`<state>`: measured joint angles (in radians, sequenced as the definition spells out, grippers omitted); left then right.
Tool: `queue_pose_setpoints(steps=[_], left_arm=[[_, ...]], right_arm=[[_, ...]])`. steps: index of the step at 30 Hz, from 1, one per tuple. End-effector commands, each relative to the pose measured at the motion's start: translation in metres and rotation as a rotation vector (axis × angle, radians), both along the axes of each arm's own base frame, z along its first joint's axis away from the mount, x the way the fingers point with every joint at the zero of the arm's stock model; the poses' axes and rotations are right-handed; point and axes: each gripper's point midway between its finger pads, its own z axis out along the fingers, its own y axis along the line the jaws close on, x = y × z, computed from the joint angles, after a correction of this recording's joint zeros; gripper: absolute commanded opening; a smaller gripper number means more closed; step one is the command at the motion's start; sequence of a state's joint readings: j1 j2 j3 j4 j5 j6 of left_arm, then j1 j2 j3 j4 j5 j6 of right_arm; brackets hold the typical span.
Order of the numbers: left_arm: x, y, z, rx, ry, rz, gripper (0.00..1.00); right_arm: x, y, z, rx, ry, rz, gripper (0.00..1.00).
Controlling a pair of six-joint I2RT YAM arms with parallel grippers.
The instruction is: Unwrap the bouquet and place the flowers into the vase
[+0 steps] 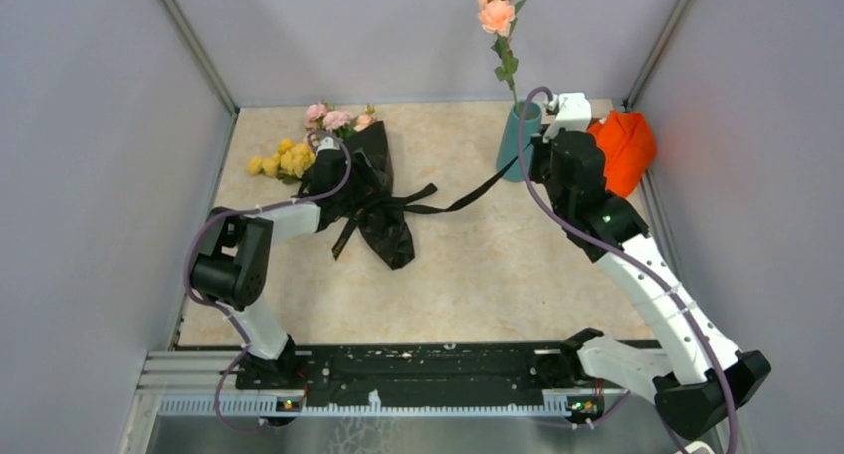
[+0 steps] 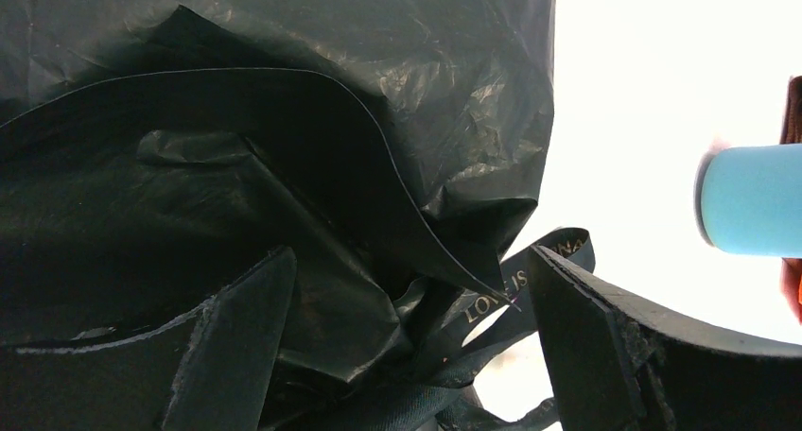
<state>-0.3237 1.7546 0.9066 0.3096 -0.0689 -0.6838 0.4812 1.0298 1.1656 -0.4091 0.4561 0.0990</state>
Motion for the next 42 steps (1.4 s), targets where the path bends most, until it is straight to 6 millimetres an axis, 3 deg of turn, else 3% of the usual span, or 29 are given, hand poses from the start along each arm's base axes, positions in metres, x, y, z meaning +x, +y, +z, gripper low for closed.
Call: queue_pose_setpoints(steps=[1,4,9,10,16,19,22,25,28,35,42], left_arm=[[-0.024,0.008,-0.016,0.069,0.1,-0.019,0.99],[-0.022,0.003,0.008,0.113,0.049,-0.038,0.99],[-0.025,-0.014,0.055,0.155,-0.042,-0.1,0.99],[-0.027,-0.018,0.065,0.156,-0.065,-0.117,0.99],[-0.05,-0.045,0.106,0.164,-0.146,-0.206,0.99],[-0.066,-0.048,0.101,0.186,-0.143,-0.221,0.99],[-0.086,-0.036,0.073,0.25,-0.112,-0.212,0.97],[-0.102,-0.011,0.044,0.32,-0.092,-0.156,0.9],[-0.115,0.017,0.026,0.364,-0.057,-0.046,0.9],[-0.144,0.061,0.014,0.398,-0.024,0.12,0.93],[-0.148,0.084,0.0,0.549,0.029,0.155,0.95]], right_arm=[[0.004,0.02,-0.01,0.054,0.005,0.092,0.0],[0.009,0.04,-0.048,0.076,0.089,0.158,0.03],[0.014,0.06,-0.106,0.113,0.192,0.209,0.47],[0.016,0.065,-0.112,0.125,0.2,0.22,0.52],[0.015,0.098,-0.134,0.097,0.243,0.278,0.58],[0.015,0.119,-0.137,0.068,0.257,0.306,0.58],[0.014,0.14,-0.138,0.081,0.266,0.352,0.58],[0.013,0.157,-0.14,0.107,0.273,0.397,0.58],[0.013,0.17,-0.146,0.114,0.288,0.426,0.58],[0.014,0.194,-0.169,0.107,0.336,0.472,0.58],[0.009,0.23,-0.186,0.085,0.371,0.521,0.58]])
